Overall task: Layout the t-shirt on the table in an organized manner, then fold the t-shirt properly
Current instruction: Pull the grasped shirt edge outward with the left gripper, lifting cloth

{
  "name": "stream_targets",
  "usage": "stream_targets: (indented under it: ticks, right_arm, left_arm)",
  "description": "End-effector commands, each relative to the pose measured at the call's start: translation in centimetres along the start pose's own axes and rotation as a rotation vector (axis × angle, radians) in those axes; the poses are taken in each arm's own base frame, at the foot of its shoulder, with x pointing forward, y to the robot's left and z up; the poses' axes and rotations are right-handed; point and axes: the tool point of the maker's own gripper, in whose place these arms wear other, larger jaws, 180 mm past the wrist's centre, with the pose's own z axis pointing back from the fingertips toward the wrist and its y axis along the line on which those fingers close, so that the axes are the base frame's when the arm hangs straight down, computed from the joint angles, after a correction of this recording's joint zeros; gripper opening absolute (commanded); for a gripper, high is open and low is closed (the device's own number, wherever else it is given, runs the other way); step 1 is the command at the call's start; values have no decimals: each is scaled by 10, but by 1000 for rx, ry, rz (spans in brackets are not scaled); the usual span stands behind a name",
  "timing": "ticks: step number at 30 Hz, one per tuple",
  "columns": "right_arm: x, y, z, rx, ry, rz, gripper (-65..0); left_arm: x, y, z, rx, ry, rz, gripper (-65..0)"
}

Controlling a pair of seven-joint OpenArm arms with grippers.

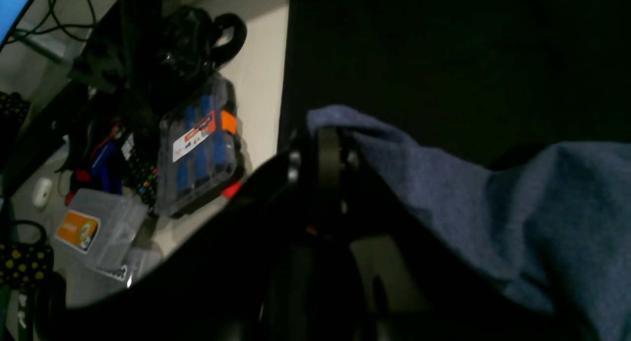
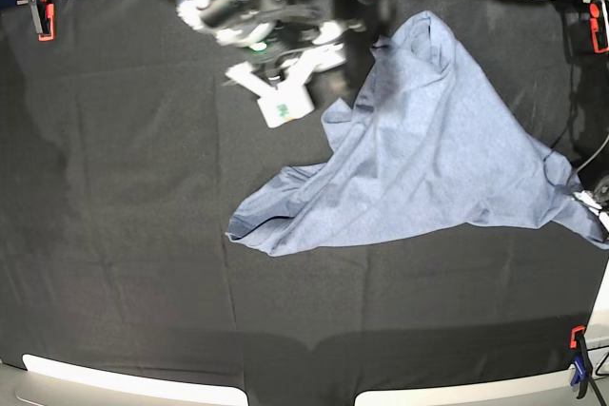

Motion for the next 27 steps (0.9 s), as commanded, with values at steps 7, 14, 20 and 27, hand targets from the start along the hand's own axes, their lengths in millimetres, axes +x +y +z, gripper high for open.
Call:
stream_targets:
  ticks: [7, 14, 20, 27]
  right_arm:
    - [-29, 34, -32, 55, 89, 24, -319]
    - [-25, 47, -60, 83, 106, -15, -321]
    - [-18, 53, -63, 125, 68, 32, -601]
    - [28, 62, -34, 142, -10, 193, -650]
  left_arm:
    - [22, 21, 1, 44, -57, -6, -650]
    - [22, 21, 1, 44, -57, -3, -650]
    - [22, 20, 1, 35, -62, 23, -650]
    - [21, 19, 1, 35, -59, 22, -650]
